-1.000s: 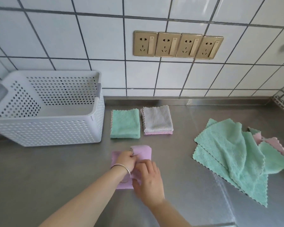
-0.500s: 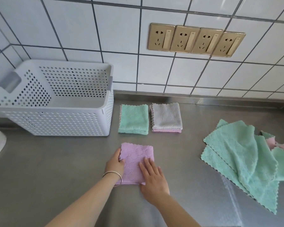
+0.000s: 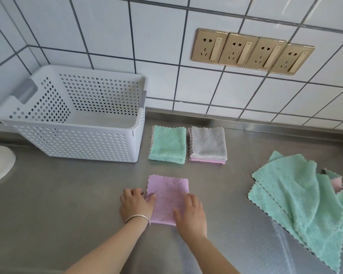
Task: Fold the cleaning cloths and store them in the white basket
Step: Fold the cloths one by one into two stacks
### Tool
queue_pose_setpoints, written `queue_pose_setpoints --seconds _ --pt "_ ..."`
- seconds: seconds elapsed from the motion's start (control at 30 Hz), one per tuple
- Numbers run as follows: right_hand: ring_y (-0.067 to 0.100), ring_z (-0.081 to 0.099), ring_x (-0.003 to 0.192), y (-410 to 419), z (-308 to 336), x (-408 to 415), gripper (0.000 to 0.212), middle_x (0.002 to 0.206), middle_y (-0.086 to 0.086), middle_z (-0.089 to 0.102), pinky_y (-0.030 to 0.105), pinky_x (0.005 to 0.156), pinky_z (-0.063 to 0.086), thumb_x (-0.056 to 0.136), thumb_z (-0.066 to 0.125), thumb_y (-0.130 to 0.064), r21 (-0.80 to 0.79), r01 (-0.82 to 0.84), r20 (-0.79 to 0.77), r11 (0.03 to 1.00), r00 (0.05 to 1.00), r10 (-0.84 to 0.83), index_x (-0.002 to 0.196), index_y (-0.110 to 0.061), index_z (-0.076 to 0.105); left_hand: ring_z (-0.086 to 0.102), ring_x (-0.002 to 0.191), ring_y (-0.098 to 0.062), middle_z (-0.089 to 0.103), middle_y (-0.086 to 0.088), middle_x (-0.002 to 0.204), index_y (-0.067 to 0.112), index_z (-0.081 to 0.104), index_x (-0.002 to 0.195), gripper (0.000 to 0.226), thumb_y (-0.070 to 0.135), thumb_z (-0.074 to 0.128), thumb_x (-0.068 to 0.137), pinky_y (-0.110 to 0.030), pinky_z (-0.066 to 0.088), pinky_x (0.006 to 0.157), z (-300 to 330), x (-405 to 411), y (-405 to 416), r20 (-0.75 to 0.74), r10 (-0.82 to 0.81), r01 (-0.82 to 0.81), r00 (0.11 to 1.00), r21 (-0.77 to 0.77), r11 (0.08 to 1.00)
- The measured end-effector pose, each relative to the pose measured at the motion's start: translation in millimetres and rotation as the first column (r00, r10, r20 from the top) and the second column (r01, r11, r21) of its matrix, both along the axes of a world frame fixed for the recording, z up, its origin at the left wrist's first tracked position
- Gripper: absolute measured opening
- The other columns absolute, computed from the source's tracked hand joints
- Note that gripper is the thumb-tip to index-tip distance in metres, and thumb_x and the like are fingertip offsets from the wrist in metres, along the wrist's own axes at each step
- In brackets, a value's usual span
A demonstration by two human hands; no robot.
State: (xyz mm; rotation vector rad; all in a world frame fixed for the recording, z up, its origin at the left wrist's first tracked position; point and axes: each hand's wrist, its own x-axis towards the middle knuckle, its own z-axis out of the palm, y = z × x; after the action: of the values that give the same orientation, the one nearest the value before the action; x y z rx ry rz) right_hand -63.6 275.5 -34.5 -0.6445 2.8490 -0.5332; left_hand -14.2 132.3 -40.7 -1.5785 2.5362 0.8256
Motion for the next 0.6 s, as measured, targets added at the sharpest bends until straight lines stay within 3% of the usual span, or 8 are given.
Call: queue_pose_setpoints --seconds 0.1,0.23,0.37,0.43,0.5,0.6 --pt "0.026 0.046 0.118 -5 3 -16 0.044 0.125 0.008 0.050 0.032 0.100 0.036 0.087 0.051 -0.031 0.037 0.345 0.342 0.938 0.878 -0.336 0.125 -0.010 0.050 0.042 0.114 -0.025 0.046 -0.004 0.118 0.027 0.065 0.103 0.037 0.053 0.059 0.077 -0.032 0.043 0.088 0 0 1 0.063 -0.025 0.027 0.998 -0.028 0.999" --pt "0.028 0.055 0.105 -7 2 -23 0.020 0.108 0.009 0.062 0.031 0.084 0.044 0.087 0.049 -0.031 0.068 0.383 0.523 0.921 0.773 -0.360 0.093 -0.014 0.057 0.050 0.113 -0.026 0.055 -0.004 0.118 0.025 0.063 0.107 0.035 0.049 0.055 0.082 -0.033 0.043 0.090 1 -5 -1 0.081 -0.050 0.046 0.996 0.051 0.998" --pt "0.022 0.053 0.086 -8 22 -37 0.010 0.086 0.002 0.056 0.026 0.069 0.038 0.090 0.052 -0.024 -0.151 0.503 0.638 0.851 0.708 -0.305 0.090 -0.015 0.050 0.060 0.101 -0.033 0.066 -0.013 0.110 0.012 0.056 0.107 0.028 0.033 0.054 0.088 -0.031 0.044 0.079 25 -20 -4 -0.183 0.073 -0.024 0.980 0.256 0.966" --pt "0.020 0.052 0.081 -14 41 -51 0.011 0.080 -0.002 0.053 0.027 0.062 0.038 0.090 0.054 -0.023 -0.283 0.535 0.639 0.796 0.724 -0.260 0.092 -0.013 0.051 0.060 0.103 -0.032 0.065 -0.013 0.110 0.010 0.053 0.110 0.029 0.028 0.056 0.089 -0.030 0.042 0.079 45 -33 -10 -0.338 0.140 -0.039 0.931 0.290 0.956" --pt "0.019 0.052 0.077 -26 56 -74 0.011 0.081 0.000 0.054 0.026 0.062 0.039 0.090 0.055 -0.023 -0.380 0.560 0.632 0.736 0.738 -0.235 0.092 -0.013 0.052 0.061 0.104 -0.028 0.065 -0.008 0.110 0.014 0.049 0.116 0.032 0.027 0.058 0.087 -0.033 0.044 0.083 67 -52 -17 -0.495 0.176 -0.031 0.851 0.287 0.957" --pt "0.015 0.051 0.073 -53 73 -116 0.014 0.083 0.000 0.055 0.026 0.063 0.041 0.090 0.056 -0.023 -0.473 0.579 0.630 0.665 0.749 -0.204 0.096 -0.010 0.053 0.053 0.110 -0.010 0.054 0.012 0.120 0.028 0.044 0.128 0.044 0.026 0.058 0.087 -0.029 0.042 0.093 93 -86 -32 -0.626 0.006 0.112 0.780 0.148 0.983"
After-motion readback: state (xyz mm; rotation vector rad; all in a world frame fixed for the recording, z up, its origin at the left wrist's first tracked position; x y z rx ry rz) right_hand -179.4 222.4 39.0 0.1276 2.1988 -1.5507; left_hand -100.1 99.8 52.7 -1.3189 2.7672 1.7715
